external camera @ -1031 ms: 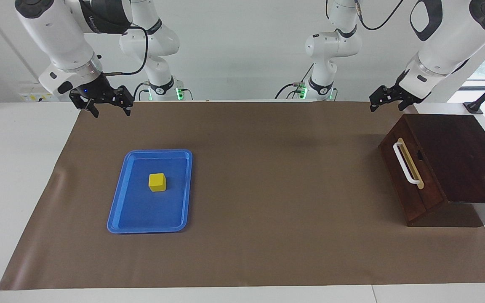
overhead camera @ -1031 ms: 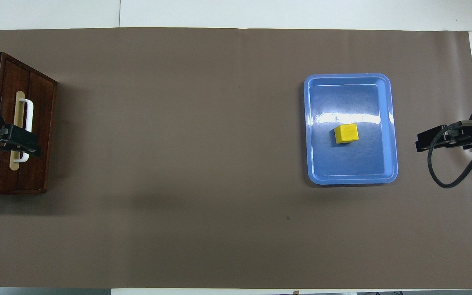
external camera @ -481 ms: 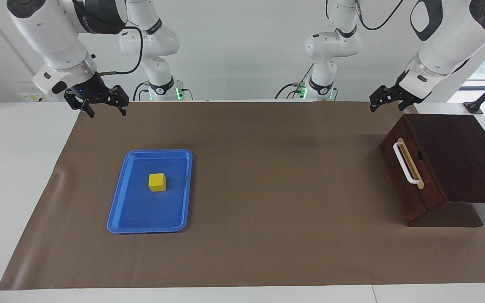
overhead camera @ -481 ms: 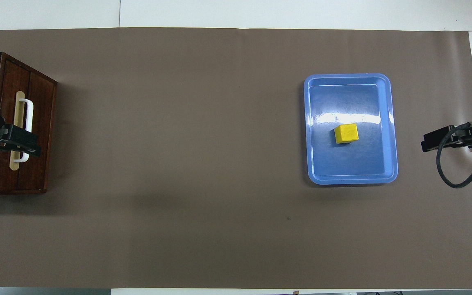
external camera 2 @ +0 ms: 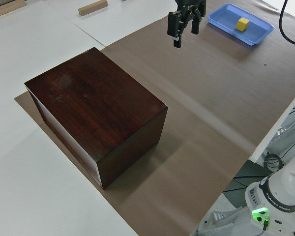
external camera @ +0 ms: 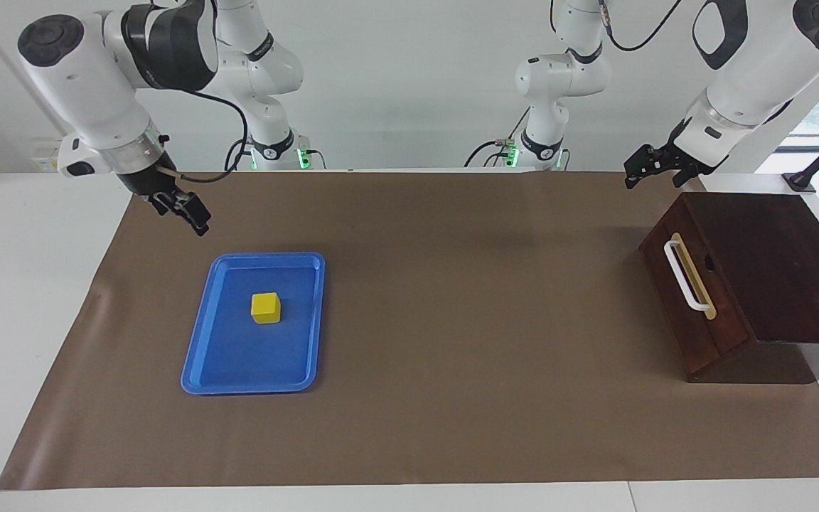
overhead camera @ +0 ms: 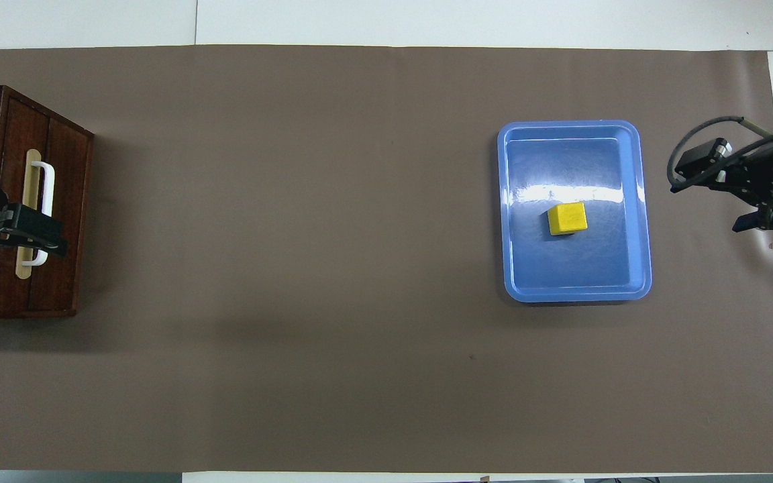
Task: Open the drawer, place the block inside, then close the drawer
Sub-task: 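Reach the right gripper down over the yellow block in the tray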
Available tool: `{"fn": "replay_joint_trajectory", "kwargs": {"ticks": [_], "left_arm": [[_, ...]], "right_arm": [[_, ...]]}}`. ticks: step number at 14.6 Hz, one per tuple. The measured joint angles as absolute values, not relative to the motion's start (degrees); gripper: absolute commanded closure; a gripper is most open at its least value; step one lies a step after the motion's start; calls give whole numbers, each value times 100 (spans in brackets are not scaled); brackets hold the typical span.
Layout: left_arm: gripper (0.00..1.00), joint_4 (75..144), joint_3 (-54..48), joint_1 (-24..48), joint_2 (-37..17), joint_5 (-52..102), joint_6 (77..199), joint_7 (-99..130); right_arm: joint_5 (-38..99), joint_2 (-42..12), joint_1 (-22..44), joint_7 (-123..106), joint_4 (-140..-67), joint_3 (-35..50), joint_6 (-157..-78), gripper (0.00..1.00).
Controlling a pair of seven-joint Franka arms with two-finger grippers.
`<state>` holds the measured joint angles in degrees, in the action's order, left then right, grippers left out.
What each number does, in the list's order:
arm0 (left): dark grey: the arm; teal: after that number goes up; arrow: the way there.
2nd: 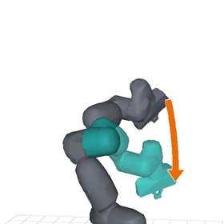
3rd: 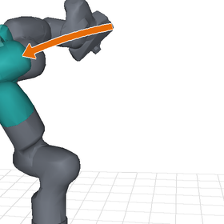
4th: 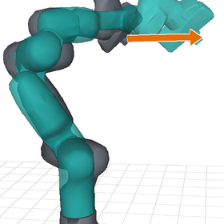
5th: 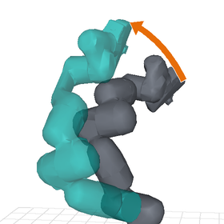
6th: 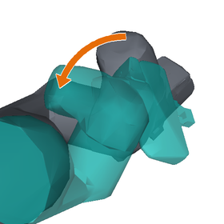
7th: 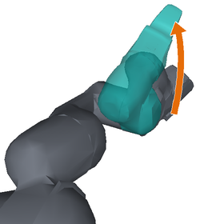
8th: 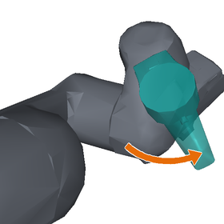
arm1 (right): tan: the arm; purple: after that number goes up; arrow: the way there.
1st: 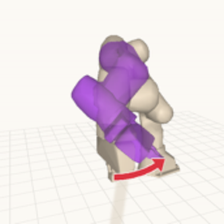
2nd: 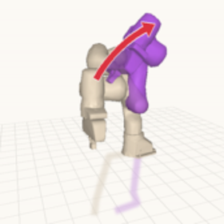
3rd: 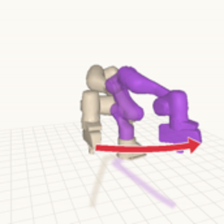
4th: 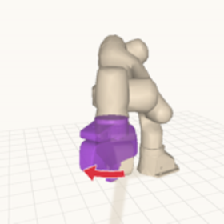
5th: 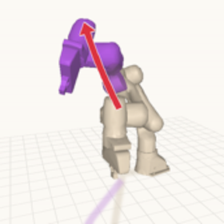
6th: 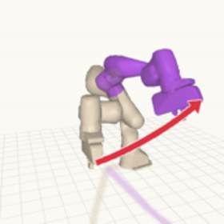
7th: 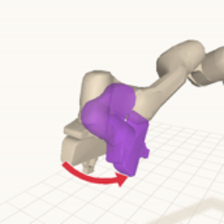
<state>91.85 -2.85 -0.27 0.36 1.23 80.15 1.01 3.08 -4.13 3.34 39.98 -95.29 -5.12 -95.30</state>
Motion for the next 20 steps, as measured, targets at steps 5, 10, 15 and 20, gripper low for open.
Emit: {"fn": "replay_joint_trajectory", "kwargs": {"ticks": [5,10,15,20], "left_arm": [[0,9185,-284,-27,36,123,8015,101],[0,9185,-284,-27,36,123,8015,101],[0,9185,-287,-25,36,123,8022,109],[0,9440,-337,214,37,-682,8773,346]], "right_arm": [[1773,-1133,-39,6180,-9277,-522,-9739,2],[2880,-1486,-437,7021,-9508,-541,-9888,2],[3358,-1688,-772,6846,-9999,-548,-9927,0],[3872,-2073,-869,6278,-10259,-544,-10199,0]]}}
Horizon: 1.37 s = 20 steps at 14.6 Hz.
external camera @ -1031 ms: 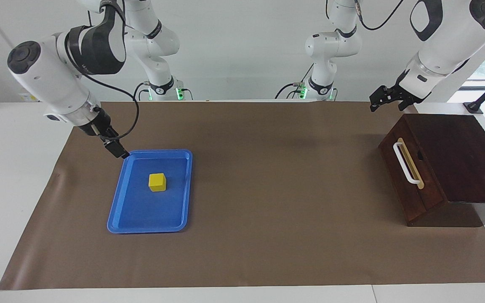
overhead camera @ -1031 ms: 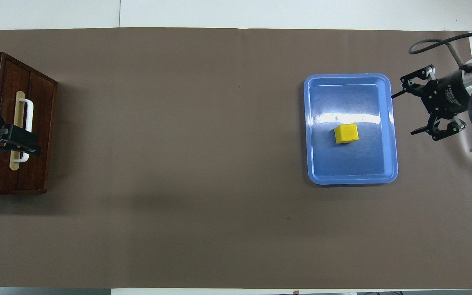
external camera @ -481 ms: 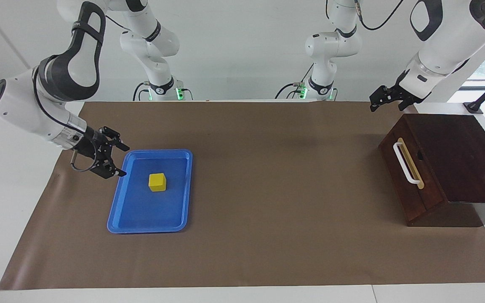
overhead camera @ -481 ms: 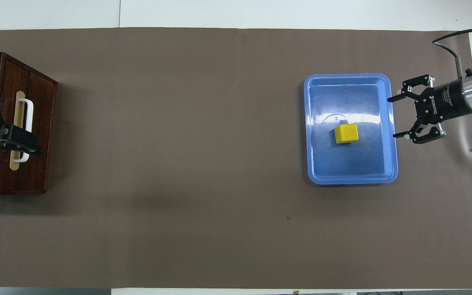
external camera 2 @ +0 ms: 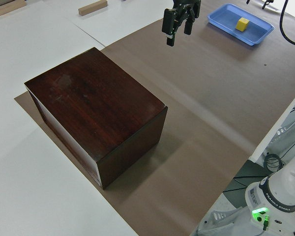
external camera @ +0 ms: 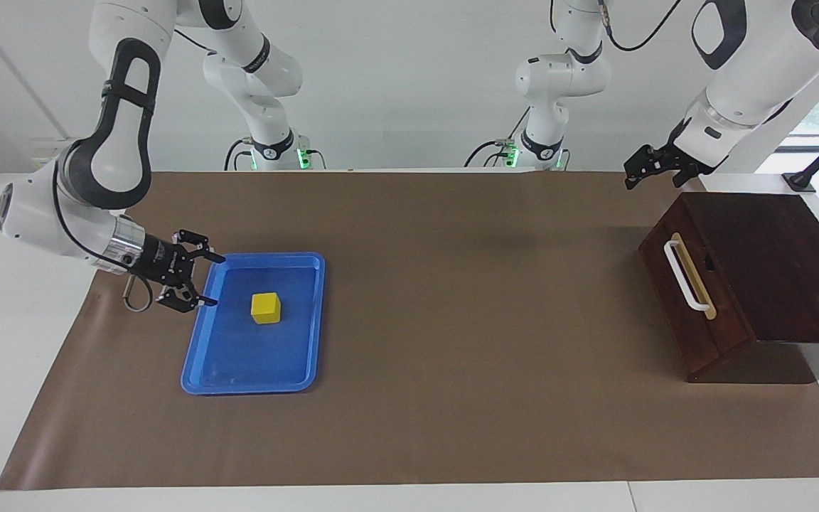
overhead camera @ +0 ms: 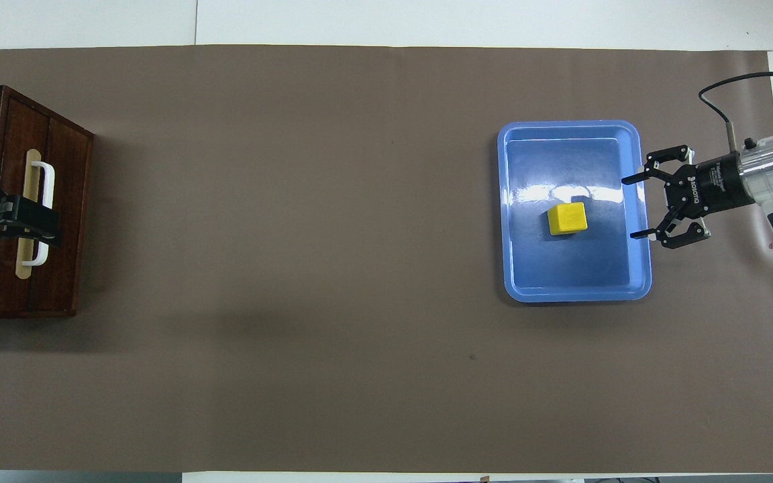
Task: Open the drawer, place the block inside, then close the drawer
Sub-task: 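Reach the right gripper down over the yellow block in the tray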
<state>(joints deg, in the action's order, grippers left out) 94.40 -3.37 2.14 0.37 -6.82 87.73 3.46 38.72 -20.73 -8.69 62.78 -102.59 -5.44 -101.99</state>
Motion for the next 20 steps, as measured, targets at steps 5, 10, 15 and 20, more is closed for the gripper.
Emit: {"fn": "replay_joint_trajectory", "kwargs": {"ticks": [5,10,15,20], "left_arm": [[0,10414,-349,419,-190,-2197,10173,940],[0,10754,-312,406,-729,-2718,11100,1497],[0,10988,-273,213,-860,-2946,11748,1559],[0,11248,-277,27,-964,-2966,12225,1569]], "right_arm": [[4162,-2276,-835,5774,-10440,-502,-10553,0],[4240,-2419,-704,5584,-10469,-496,-10832,0],[4445,-2430,-489,5584,-10611,-496,-11175,0],[4488,-2430,-462,5574,-10756,-487,-11381,0]]}}
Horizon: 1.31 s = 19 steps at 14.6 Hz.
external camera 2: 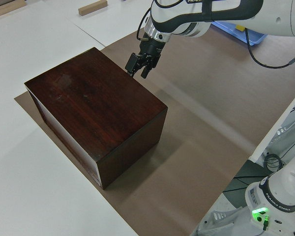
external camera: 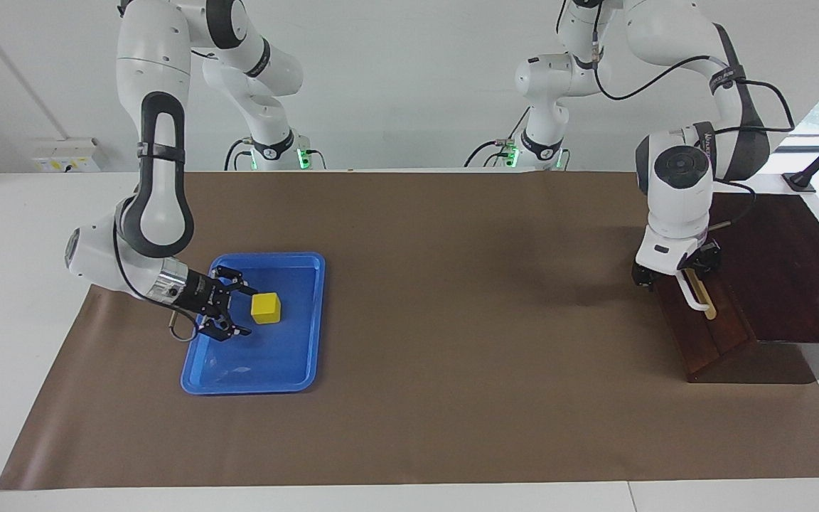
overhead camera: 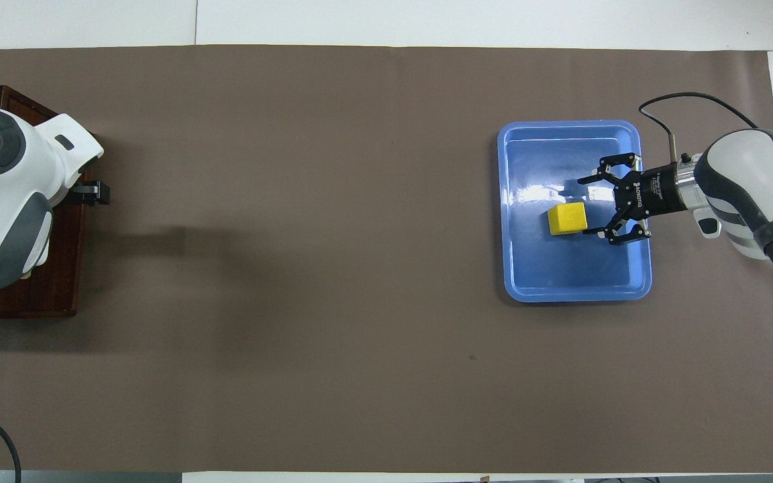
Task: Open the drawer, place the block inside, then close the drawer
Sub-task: 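Reach the right gripper down over the yellow block in the tray, then grasp the yellow block with the right gripper while the left gripper pulls the drawer open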
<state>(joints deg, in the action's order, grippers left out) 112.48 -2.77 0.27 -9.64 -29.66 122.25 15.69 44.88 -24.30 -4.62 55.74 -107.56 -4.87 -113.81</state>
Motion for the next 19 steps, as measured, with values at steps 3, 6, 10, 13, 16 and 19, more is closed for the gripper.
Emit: {"fn": "replay_joint_trajectory", "kwargs": {"ticks": [3,6,10,13,16,19], "left_arm": [[0,11254,-312,62,-1081,-2982,12298,1760],[0,11249,-316,159,-1128,-3050,12379,2088],[0,11231,-319,367,-1141,-3052,12421,2476],[0,11208,-335,535,-1151,-3028,12421,2575],[0,11119,-341,686,-1180,-2849,12377,2611],[0,10978,-320,858,-1244,-2624,12242,2642]], "right_arm": [[4672,-2430,-416,5441,-10869,-481,-11455,0],[4746,-2430,-400,5282,-11004,-480,-11613,0],[4747,-2428,-400,5145,-11047,-480,-11653,5],[4748,-2427,-400,5014,-11104,-480,-11697,12],[4748,-2416,-400,4882,-11115,-480,-11724,20],[4748,-2403,-400,4838,-11121,-480,-11736,28]]}}
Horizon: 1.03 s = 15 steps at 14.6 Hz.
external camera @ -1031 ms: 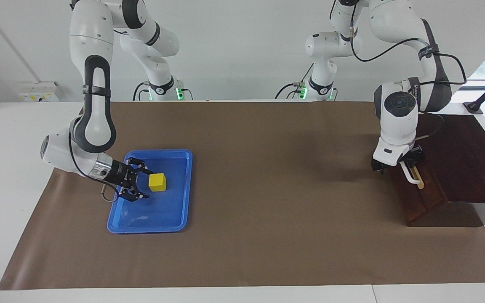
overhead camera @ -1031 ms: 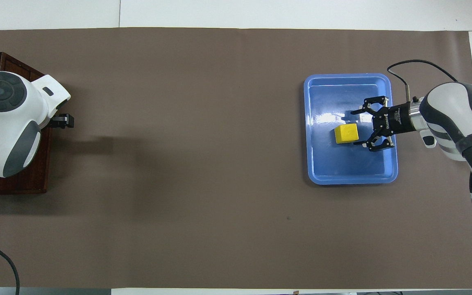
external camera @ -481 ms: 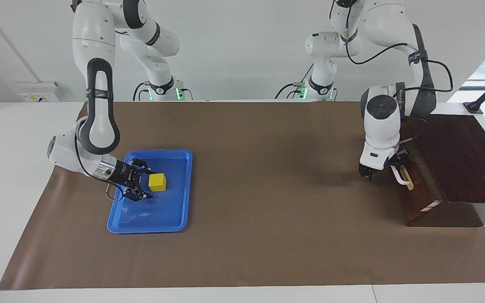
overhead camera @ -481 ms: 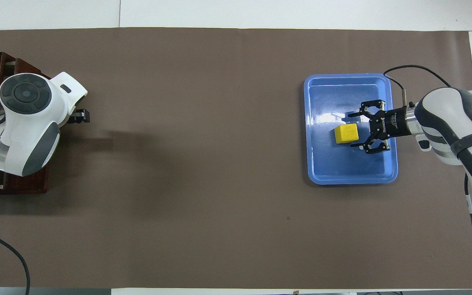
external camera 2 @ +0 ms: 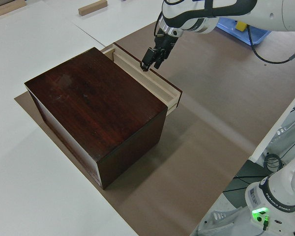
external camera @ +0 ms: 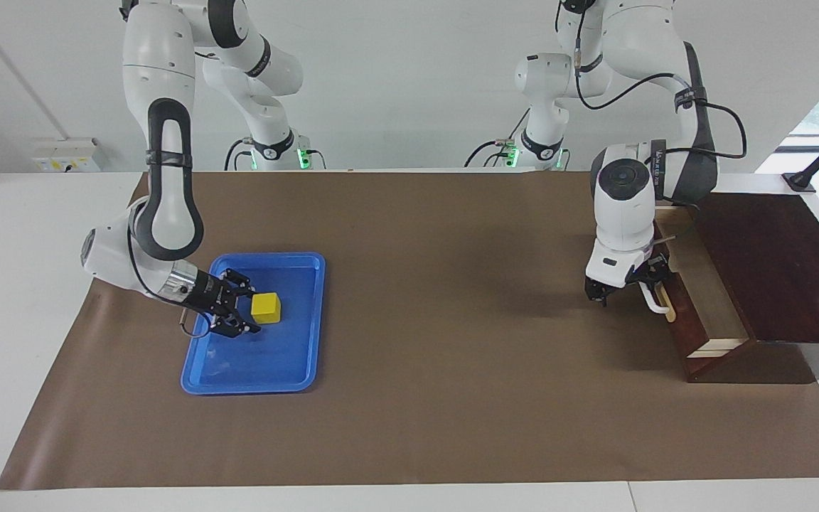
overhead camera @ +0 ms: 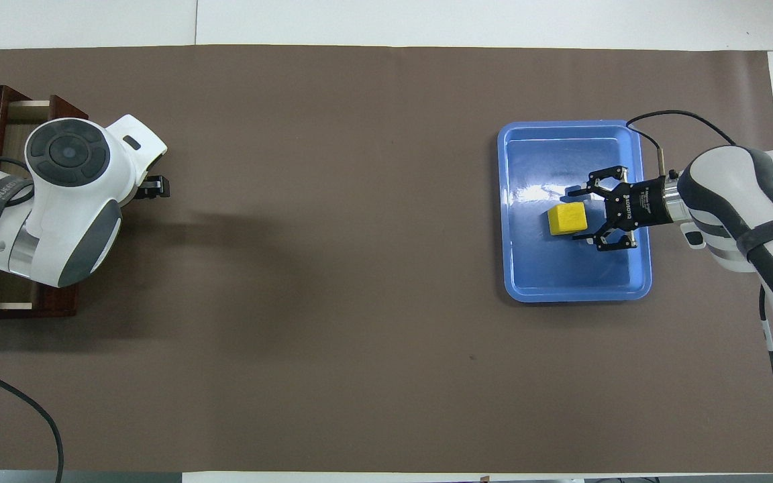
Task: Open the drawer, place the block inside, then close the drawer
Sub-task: 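Grasp the yellow block with the right gripper while the left gripper pulls the drawer open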
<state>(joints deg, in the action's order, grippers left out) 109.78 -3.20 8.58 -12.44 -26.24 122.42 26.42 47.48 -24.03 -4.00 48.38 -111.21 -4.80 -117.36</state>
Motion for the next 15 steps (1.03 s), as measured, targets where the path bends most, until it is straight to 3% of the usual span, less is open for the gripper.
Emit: {"fn": "replay_joint_trajectory", "kwargs": {"ticks": [2,6,7,15], "left_arm": [[0,10926,-320,979,-1263,-2483,12219,2720],[0,10891,-317,1161,-1291,-2452,12150,2849],[0,10890,-320,1177,-1292,-2451,12137,2849],[0,10869,-325,1338,-1301,-2384,12015,2889]], "right_arm": [[4749,-2403,-400,4767,-11128,-480,-11738,44],[4750,-2397,-400,4531,-11136,-480,-11738,93],[4750,-2393,-400,4430,-11137,-480,-11738,100],[4750,-2365,-313,4131,-10742,-463,-11379,100]]}}
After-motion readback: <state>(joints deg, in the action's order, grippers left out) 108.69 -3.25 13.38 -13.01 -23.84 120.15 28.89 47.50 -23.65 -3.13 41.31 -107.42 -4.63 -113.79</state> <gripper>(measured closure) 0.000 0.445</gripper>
